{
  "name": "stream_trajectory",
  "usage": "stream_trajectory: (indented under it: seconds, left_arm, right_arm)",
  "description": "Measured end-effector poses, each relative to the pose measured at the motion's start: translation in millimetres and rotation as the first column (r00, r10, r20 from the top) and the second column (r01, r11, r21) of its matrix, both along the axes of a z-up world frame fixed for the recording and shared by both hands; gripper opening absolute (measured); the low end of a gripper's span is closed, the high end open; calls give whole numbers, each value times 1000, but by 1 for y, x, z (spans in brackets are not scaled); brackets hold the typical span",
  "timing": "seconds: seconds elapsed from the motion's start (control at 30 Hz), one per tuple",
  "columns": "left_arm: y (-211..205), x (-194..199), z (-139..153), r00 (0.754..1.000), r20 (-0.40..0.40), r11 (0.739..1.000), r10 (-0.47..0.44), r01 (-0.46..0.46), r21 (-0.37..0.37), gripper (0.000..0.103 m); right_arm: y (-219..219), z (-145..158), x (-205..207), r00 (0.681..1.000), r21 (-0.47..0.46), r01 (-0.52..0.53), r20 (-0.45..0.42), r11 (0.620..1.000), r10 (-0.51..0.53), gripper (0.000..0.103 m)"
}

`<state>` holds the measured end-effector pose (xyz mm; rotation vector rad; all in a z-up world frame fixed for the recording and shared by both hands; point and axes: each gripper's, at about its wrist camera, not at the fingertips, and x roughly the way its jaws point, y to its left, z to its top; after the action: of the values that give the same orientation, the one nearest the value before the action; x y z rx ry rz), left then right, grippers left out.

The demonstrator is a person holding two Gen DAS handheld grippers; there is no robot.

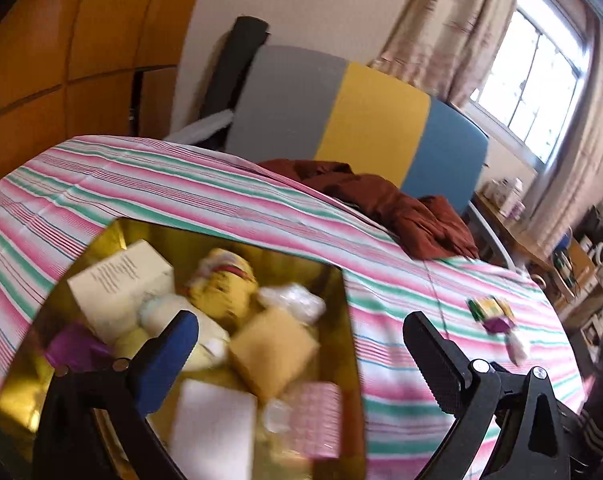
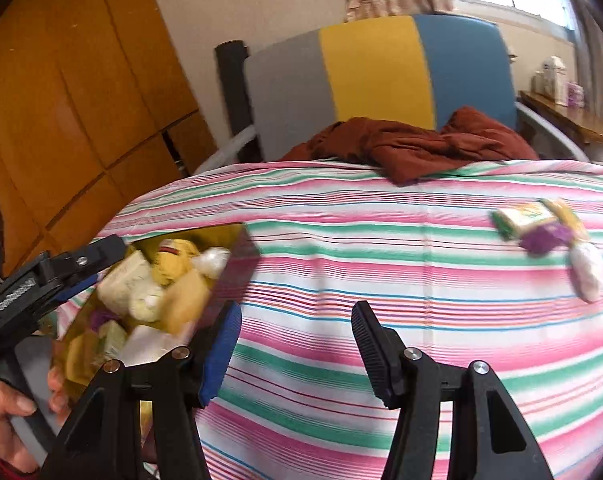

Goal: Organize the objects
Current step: 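Move both tools back toward the second plastic bag and purple packet, then grasp the second clear plastic bag with the right tool while the left tool grasps the purple packet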

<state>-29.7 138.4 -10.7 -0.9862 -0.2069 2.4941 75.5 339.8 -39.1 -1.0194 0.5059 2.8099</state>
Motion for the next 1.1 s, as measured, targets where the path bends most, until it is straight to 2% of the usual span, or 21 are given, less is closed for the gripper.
stream_trajectory:
  seconds: [0.23,0.43,0.7,0.87,1.0,1.1]
  left_arm:
    - [46,29,0,993,-10,993,-119,119,-16,103]
    - [82,51,-4,975,0,974,-221,221,-50,103]
    - [114,69,-17,958,28,953,-287,288,-91,103]
    - [127,72,-26,952,62,947,-300,305,-99,103]
    - [137,72,-31,948,77,942,-307,315,-115,103]
    - [142,72,-36,946,90,939,-311,320,-128,103]
  right_arm:
    - [35,-14,30,995,50,90,28,995,-91,58]
    - [75,-33,53,982,86,170,66,982,-176,58]
    - [162,-38,76,926,161,360,60,919,-374,58]
    - [213,-32,69,897,185,426,42,886,-440,58]
    - [236,-39,48,898,223,407,78,886,-433,58]
    - [251,-52,38,894,196,405,120,893,-432,56]
